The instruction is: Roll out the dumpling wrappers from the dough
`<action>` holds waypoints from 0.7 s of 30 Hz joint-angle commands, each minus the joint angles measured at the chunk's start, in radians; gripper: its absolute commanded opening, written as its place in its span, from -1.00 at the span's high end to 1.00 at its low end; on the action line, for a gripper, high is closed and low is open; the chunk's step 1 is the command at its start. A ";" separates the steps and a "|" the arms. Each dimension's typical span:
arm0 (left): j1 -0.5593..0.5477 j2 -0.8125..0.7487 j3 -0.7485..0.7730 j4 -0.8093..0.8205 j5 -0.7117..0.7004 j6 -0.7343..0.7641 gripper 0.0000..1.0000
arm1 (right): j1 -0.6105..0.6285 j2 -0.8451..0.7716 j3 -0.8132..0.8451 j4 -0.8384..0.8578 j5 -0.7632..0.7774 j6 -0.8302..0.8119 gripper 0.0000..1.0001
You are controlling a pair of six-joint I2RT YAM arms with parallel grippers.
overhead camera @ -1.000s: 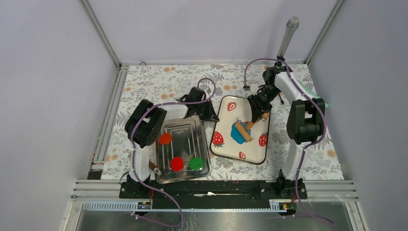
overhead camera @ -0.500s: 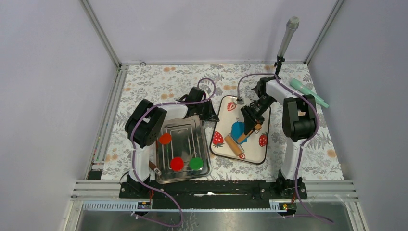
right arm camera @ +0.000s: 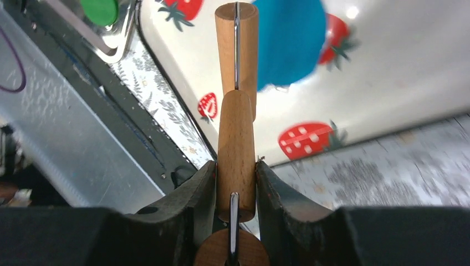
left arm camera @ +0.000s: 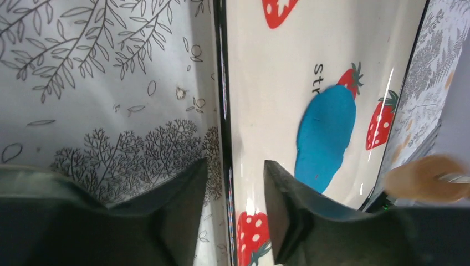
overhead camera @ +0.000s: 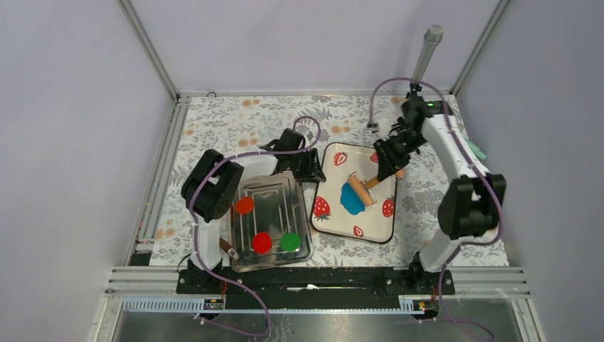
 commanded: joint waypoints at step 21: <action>0.022 -0.365 0.325 -0.675 0.040 0.733 -0.38 | -0.890 -0.059 -0.237 0.127 -0.216 0.071 1.00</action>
